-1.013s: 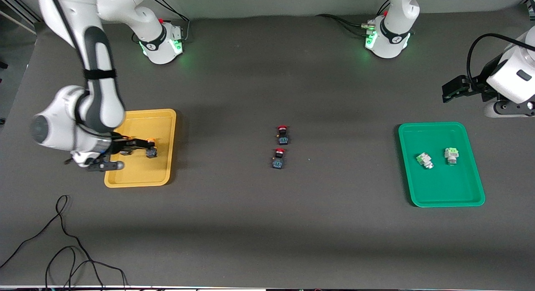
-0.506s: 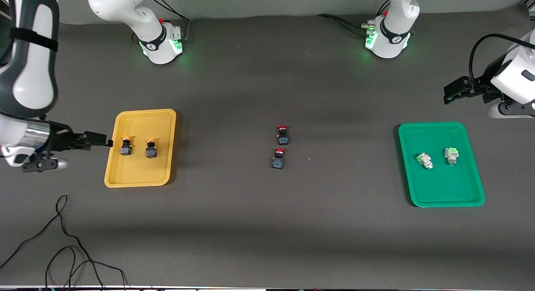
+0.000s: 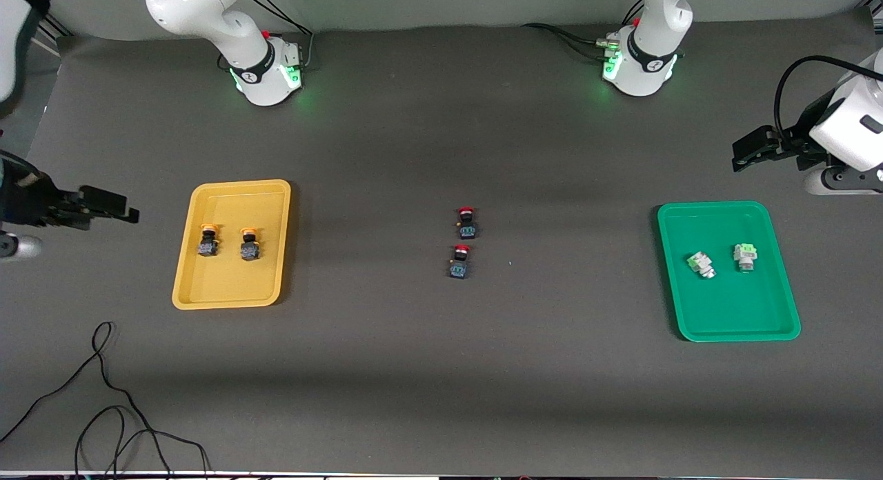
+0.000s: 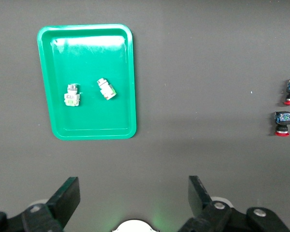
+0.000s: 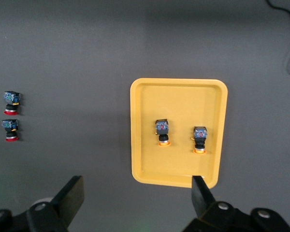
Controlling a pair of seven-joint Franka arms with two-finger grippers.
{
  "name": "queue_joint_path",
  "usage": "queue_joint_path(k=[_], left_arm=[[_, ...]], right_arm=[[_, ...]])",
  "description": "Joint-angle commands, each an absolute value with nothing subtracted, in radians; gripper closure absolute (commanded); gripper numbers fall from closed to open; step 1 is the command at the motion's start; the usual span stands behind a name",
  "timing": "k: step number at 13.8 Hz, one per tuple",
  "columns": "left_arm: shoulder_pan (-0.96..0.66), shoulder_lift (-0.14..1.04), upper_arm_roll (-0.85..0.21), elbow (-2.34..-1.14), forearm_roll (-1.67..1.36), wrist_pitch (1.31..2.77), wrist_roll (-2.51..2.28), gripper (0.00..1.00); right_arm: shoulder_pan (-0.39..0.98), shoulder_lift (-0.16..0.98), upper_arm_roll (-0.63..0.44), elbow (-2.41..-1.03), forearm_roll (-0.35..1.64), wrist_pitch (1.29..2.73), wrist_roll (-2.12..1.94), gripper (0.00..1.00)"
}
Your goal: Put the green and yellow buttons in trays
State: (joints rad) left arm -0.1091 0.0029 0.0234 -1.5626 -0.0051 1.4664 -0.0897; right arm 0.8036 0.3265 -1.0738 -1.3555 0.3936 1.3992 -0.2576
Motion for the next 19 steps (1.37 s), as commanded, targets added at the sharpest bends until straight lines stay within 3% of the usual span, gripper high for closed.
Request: queue_joint_path(k=[1,9,15,19], left_arm=[[-0.123,-0.005,0.034,-1.568,-0.006,1.468,-0.077,0.00],[-0.127,-0.003,0.034,-1.566,-0.005,1.471,-0.077,0.00],[-0.129,-0.003,0.034,-1.568,-0.005,1.471,-0.077,0.00],[-0.129,-0.003,0.034,-1.568,-0.005,1.471,-0.077,0.00]], right_arm=[[0.799,0.354,-1.078,-1.237,0.335,1.328,-0.215,0.02],[0.799,0.359,-1.037,-1.246,0.325,1.328,-0.132,0.01],[0.412,0.227,-0.467,-1.291,0.144,1.347,-0.011,0.01],[0.189,0.039,-0.171,-1.545,0.042,1.510,0.031,0.01]])
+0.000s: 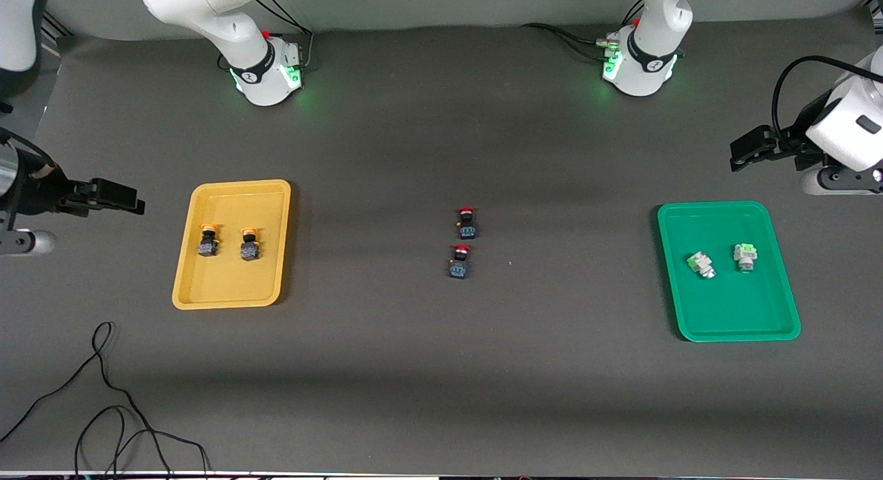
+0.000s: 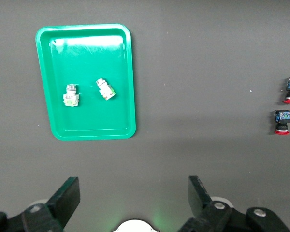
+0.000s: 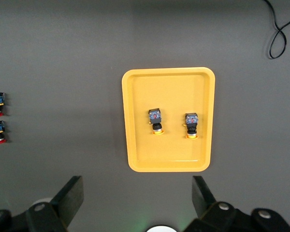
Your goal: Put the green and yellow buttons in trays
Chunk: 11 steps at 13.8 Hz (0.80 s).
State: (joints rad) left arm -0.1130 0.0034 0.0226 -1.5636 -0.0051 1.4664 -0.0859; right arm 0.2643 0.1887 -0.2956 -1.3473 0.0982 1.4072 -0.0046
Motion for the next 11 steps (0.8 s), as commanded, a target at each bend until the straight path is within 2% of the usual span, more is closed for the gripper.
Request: queue_joint_path(k=[1,4,11], left_arm=[[-0.129,-0.003,0.034,-1.568,-0.005,1.471,-0.077,0.00],[-0.129,-0.003,0.034,-1.568,-0.005,1.471,-0.077,0.00],[-0.129,-0.002,0.034,-1.569,-0.003,1.474,-0.077,0.00]], right_arm=[[0.158,-0.004,-0.128,-1.615,0.022,1.558,0.031,0.01],[0.060,-0.087,-0.011,-1.739,0.002,1.624,0.031,0.01],[0.074,-0.063,-0.014,-1.715,-0.006,1.614,0.034,0.01]])
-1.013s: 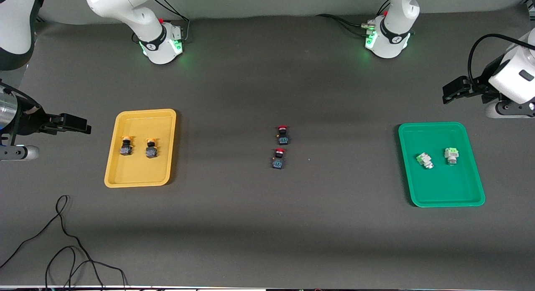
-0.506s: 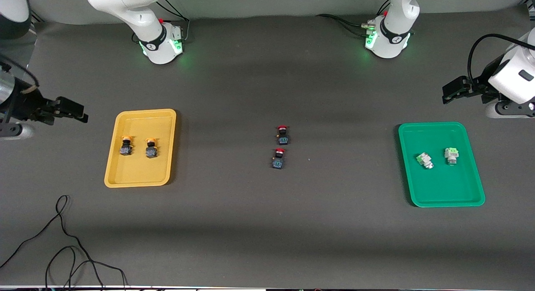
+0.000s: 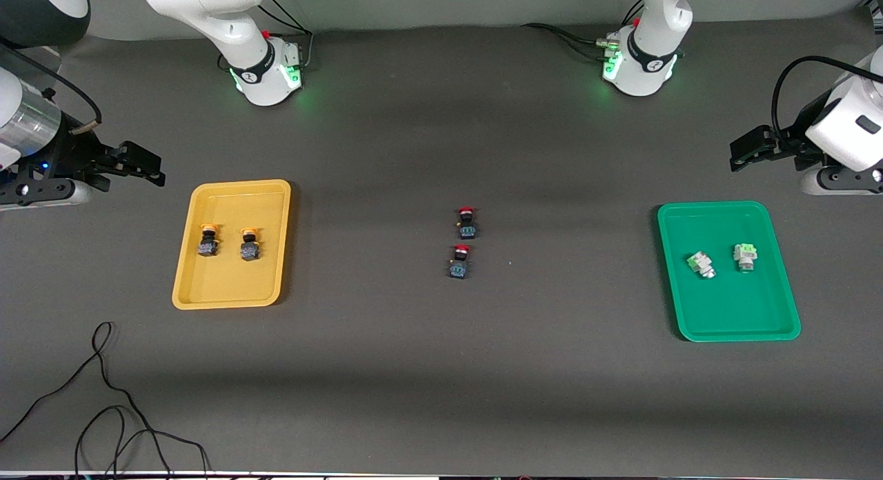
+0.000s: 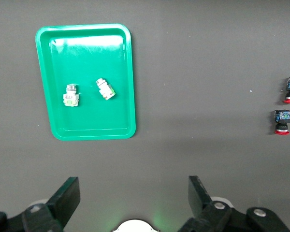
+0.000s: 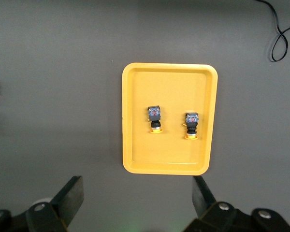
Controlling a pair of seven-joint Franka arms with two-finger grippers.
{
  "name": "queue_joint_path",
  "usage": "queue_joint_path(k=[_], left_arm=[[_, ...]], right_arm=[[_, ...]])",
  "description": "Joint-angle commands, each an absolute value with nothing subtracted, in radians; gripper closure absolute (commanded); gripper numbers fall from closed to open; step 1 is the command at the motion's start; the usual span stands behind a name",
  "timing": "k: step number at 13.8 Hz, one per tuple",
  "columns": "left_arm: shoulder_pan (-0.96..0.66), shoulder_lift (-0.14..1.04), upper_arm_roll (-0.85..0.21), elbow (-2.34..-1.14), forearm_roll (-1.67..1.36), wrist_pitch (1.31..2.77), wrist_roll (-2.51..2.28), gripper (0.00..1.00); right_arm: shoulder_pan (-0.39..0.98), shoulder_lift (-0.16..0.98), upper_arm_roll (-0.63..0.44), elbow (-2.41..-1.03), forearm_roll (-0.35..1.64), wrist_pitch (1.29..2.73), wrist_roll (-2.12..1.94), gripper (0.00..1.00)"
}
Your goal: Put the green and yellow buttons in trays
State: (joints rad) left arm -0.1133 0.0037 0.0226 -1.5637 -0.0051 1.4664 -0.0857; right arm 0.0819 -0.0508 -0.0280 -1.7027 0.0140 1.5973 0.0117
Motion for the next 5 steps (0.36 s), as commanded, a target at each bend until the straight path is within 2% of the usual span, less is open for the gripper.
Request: queue_joint_path(k=[1,5], left_arm=[[-0.129,-0.002,0.034,-1.569,-0.003,1.474,-0.078,0.00],[-0.129,-0.002,0.034,-1.569,-0.003,1.474,-0.078,0.00]], right_arm=[[0.074,-0.061,-0.014,-1.715,-0.006,1.614,0.034,0.01],[0.072,-0.055,-0.014,-1.712,-0.005,1.615,0.032,0.01]])
